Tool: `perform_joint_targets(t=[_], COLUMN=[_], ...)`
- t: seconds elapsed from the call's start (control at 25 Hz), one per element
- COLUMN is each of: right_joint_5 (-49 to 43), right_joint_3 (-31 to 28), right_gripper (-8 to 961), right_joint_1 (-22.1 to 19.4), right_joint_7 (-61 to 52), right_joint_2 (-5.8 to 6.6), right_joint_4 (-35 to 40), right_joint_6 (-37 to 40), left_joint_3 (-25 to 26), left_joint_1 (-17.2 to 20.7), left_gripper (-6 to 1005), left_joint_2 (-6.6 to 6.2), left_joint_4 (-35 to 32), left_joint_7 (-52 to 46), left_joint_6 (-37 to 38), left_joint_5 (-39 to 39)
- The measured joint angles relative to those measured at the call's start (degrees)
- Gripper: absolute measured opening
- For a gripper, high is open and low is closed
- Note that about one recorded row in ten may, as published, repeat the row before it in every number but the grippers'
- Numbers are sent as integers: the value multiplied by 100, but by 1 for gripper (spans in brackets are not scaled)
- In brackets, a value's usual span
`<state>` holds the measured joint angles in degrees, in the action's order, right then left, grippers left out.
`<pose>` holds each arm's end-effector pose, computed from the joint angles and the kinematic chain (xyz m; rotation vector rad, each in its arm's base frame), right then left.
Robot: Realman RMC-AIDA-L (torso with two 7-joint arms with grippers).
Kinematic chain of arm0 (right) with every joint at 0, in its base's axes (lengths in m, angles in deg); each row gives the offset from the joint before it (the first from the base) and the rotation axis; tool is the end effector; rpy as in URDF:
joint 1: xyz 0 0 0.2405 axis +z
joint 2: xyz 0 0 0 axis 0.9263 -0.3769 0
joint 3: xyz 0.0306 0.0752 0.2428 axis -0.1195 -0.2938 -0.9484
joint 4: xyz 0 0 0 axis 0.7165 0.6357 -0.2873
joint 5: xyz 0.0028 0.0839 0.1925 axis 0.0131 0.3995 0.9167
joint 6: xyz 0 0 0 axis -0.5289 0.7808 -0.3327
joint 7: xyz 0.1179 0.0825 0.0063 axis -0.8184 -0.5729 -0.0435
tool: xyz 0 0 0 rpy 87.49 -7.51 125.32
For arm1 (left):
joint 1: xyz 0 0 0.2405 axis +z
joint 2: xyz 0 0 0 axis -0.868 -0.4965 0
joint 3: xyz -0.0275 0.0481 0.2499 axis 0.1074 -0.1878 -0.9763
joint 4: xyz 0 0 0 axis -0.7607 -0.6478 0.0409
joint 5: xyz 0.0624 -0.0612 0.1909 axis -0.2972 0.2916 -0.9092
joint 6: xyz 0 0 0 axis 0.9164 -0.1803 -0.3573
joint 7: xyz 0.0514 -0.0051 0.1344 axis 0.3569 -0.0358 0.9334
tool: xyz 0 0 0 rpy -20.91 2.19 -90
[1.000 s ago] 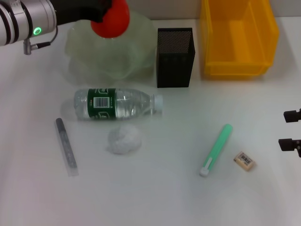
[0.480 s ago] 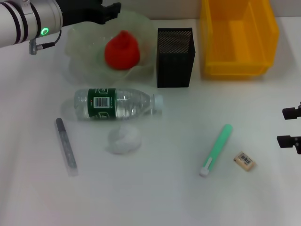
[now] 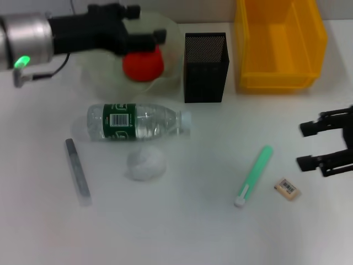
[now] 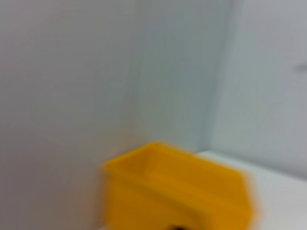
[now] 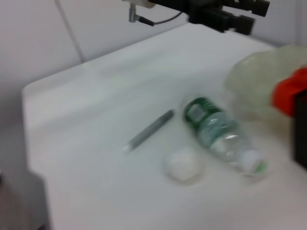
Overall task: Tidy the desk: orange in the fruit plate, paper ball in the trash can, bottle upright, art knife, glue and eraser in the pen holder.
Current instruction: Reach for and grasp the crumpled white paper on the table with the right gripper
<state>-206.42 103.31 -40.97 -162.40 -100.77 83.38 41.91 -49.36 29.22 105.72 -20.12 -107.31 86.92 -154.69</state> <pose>0.2347 0.2920 0.0856 -2.9534 0.5735 0.2541 -0.1848 0.3905 0.0275 -2.5798 -0.4832 -0.6476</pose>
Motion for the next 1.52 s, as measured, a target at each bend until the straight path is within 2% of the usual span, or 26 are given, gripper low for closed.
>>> perform_joint_targets(t=[0.04, 0.08, 0.12, 0.16, 0.2, 0.32, 0.36, 0.4, 0.48, 0.56, 0.6, 0.76, 0.88, 0.96, 1.12, 1.36, 1.52], right_joint_5=[45, 45, 54, 55, 55, 28, -64, -64, -166, -382, -382, -793, -846, -859, -841, -648, -494], right_joint_3=[535, 535, 782, 1378, 1378, 2193, 2683, 2683, 3049, 3661, 3661, 4548, 4719, 4823, 4953, 5948, 6299], right_gripper=[731, 731, 731, 730, 730, 729, 729, 729, 728, 728, 728, 727, 726, 725, 724, 723, 722], right_joint_1=[40, 40, 62, 152, 152, 413, 675, 675, 924, 1290, 1290, 1777, 1925, 2200, 2414, 2600, 2813], right_joint_7=[-304, -304, -480, -945, -945, -1723, -2235, -2235, -2605, -3181, -3181, -3712, -3718, -3650, -3628, -3624, -3651], right_joint_2=[-6, -6, -12, -20, -20, -4, 9, 9, 10, 8, 8, -3, -5, -7, -20, -47, -61], right_joint_4=[250, 250, 382, 674, 674, 1003, 1114, 1114, 1146, 1144, 1144, 968, 751, 243, -162, -614, -975], right_joint_6=[-44, -44, -96, -221, -221, -350, -439, -439, -533, -754, -754, -1258, -1399, -1659, -1998, -3143, -3424], left_joint_3=[0, 11, 20, 110, 110, 390, 488, 709, 922, 1125, 1125, 1148, 1148, 1156, 1162, 1186, 1242], left_joint_1=[0, 463, 539, 891, 891, 1252, 1330, 1422, 1495, 1651, 1651, 1808, 1837, 1916, 1939, 1938, 1932], left_gripper=[809, 836, 862, 862, 862, 862, 863, 863, 863, 863, 863, 863, 862, 862, 862, 862, 862], left_joint_2=[0, -6, -7, -16, -16, -19, -18, -18, -23, -88, -88, -270, -309, -365, -386, -387, -389], left_joint_4=[0, -425, -481, -722, -722, -828, -825, -763, -696, -635, -635, -435, -381, -362, -360, -235, -150], left_joint_7=[0, 55, 66, 153, 153, 310, 352, 436, 535, 685, 685, 971, 1004, 1080, 1148, 1292, 1333], left_joint_6=[0, 847, 982, 1589, 1589, 2236, 2412, 2695, 2946, 3245, 3245, 3558, 3594, 3613, 3641, 3655, 3636], left_joint_5=[0, 227, 260, 381, 381, 414, 416, 404, 382, 333, 333, 304, 298, 224, 40, -257, -300])
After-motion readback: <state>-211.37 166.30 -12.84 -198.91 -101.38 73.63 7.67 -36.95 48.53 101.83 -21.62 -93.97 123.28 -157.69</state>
